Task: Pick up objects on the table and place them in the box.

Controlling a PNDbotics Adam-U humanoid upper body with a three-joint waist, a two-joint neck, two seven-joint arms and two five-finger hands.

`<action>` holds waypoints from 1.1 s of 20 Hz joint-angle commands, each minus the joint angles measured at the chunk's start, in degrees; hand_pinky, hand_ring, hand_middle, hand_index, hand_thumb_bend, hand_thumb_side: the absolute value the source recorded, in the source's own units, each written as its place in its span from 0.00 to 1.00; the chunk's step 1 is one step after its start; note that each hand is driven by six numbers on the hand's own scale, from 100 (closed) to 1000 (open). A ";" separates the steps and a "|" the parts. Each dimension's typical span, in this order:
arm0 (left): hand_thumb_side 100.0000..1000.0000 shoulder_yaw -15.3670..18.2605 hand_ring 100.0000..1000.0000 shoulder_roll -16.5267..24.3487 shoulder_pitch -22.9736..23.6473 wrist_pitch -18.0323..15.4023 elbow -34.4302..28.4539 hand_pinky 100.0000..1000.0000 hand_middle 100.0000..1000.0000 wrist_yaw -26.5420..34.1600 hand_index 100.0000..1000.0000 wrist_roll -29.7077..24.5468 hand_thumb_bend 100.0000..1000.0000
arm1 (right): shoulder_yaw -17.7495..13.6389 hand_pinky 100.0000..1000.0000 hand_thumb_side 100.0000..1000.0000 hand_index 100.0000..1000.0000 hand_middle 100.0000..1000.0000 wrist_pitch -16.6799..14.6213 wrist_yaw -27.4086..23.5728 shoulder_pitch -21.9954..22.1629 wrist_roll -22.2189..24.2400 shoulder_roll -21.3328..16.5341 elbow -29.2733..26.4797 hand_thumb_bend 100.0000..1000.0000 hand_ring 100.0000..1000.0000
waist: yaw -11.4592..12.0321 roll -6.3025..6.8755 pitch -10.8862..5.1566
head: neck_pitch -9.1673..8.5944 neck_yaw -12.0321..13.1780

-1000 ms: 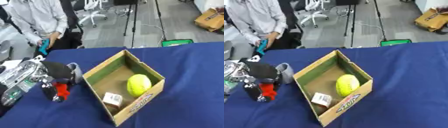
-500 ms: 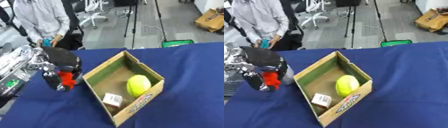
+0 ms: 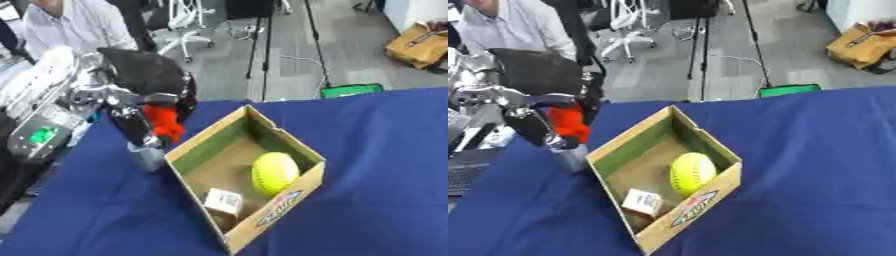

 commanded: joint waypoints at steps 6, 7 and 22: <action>0.00 -0.53 0.36 -8.97 -5.56 -2.45 9.68 0.00 0.43 -7.90 0.52 7.20 0.44 | 0.27 0.58 0.54 0.40 0.28 -0.25 -0.65 -0.86 -0.01 -0.63 -0.96 0.00 0.41 | -0.95 -0.58 -1.14 | -0.31 -0.03; 0.00 -0.67 0.35 -9.88 -5.81 -2.87 10.99 0.00 0.42 -9.02 0.52 8.28 0.44 | 0.30 0.58 0.54 0.40 0.28 -0.28 -0.68 -0.89 -0.01 -0.59 -0.96 0.00 0.41 | -1.05 -0.60 -1.11 | -0.36 -0.03; 0.01 -1.35 0.36 -20.81 -8.70 -7.49 33.06 0.00 0.44 -25.75 0.52 22.12 0.43 | 0.94 0.58 0.54 0.40 0.28 -0.79 -1.20 -1.71 -0.01 -0.12 -0.96 0.00 0.42 | -2.35 -0.65 -0.50 | -1.24 0.94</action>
